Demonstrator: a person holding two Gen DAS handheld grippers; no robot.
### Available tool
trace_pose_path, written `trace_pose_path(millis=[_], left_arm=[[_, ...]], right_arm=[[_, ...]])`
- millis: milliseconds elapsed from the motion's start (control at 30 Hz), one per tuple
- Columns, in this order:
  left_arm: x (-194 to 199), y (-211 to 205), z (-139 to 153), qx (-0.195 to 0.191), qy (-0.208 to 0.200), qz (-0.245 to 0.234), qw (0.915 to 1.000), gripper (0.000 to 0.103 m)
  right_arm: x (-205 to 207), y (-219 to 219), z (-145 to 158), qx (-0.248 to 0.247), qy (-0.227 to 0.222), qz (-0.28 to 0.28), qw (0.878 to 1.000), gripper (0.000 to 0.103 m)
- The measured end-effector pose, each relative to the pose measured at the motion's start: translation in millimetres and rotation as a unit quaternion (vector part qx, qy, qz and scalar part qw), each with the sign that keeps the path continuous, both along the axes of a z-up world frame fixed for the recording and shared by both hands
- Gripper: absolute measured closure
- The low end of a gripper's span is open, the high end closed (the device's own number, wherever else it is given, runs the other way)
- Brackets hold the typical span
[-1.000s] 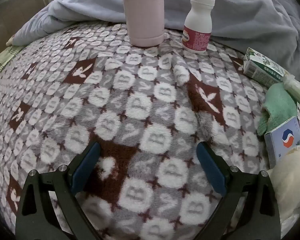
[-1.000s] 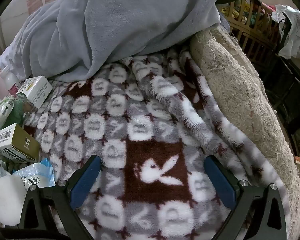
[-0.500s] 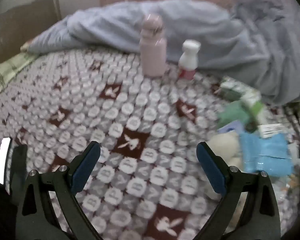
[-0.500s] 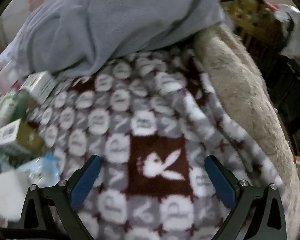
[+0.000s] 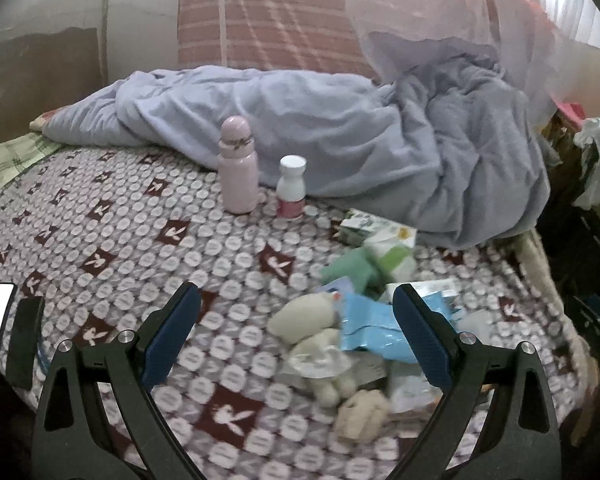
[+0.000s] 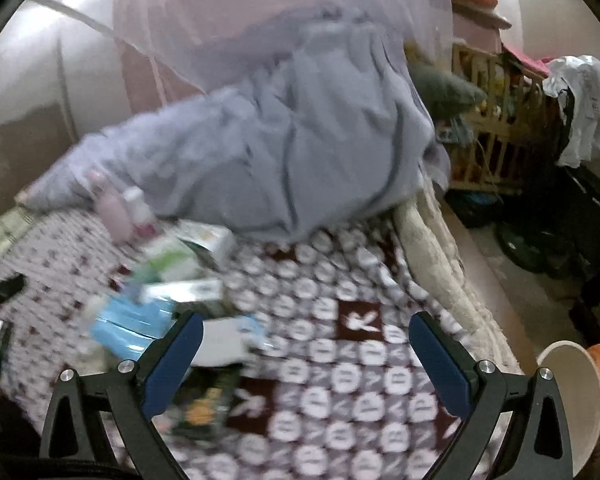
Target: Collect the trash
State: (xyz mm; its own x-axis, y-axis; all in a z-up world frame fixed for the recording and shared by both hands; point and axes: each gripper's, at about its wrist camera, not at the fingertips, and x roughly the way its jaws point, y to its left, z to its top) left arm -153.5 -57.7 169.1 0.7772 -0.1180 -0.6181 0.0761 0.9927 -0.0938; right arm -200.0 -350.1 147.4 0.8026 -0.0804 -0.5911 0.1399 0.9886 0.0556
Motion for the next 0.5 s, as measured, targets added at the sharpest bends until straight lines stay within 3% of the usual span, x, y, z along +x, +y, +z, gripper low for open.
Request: trace_pose_path(millis=[167, 500], left_arm=[[-11.2, -11.2, 14.7, 0.005, -0.025, -0.003, 0.9997, 0.006], [-17.0, -21.7, 20.3, 0.011, -0.036, -0.003, 0.9993, 0.006]], right_arm=[[-14.6, 20.9, 20.7, -0.027, -0.042, -0.002, 0.999, 0.001], [-24.6, 41.4, 25.6, -0.037, -0.070, 0.009, 0.997, 0.001]])
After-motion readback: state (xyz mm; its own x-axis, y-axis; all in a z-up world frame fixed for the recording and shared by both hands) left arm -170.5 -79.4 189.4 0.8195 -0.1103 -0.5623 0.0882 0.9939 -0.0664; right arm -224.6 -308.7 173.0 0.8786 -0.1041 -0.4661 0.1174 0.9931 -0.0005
